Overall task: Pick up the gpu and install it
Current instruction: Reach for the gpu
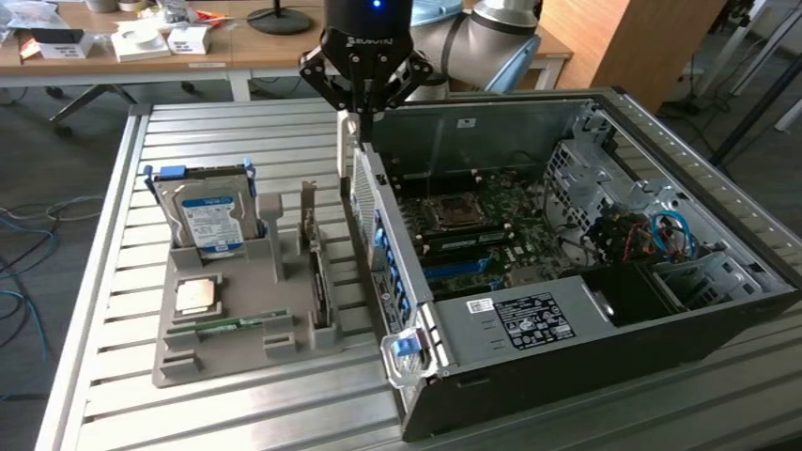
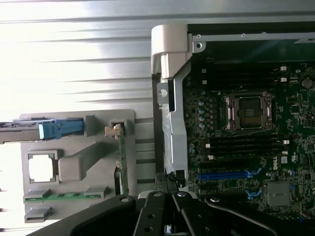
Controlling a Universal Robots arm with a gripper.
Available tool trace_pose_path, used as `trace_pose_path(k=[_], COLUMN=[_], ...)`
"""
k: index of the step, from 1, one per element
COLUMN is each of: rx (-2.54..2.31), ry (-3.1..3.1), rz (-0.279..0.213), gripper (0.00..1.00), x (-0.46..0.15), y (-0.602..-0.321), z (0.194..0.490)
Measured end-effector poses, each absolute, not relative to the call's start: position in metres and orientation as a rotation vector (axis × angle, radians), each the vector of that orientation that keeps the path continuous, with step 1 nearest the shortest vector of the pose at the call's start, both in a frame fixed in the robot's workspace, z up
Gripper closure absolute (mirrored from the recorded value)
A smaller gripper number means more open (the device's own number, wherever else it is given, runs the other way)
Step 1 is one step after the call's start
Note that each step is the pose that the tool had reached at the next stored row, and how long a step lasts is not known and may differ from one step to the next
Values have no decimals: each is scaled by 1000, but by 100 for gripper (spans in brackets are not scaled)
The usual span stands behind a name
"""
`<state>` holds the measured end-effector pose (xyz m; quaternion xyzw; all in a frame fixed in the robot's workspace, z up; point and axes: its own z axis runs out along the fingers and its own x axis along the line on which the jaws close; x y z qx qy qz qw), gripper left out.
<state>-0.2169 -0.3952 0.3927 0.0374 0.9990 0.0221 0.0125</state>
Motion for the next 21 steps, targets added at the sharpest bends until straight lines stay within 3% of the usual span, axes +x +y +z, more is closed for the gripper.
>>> trace_pose_path(k=[21], rx=[117], ry=[3114], rz=[69], gripper=[89], x=[-253], y=[-393], z=[392])
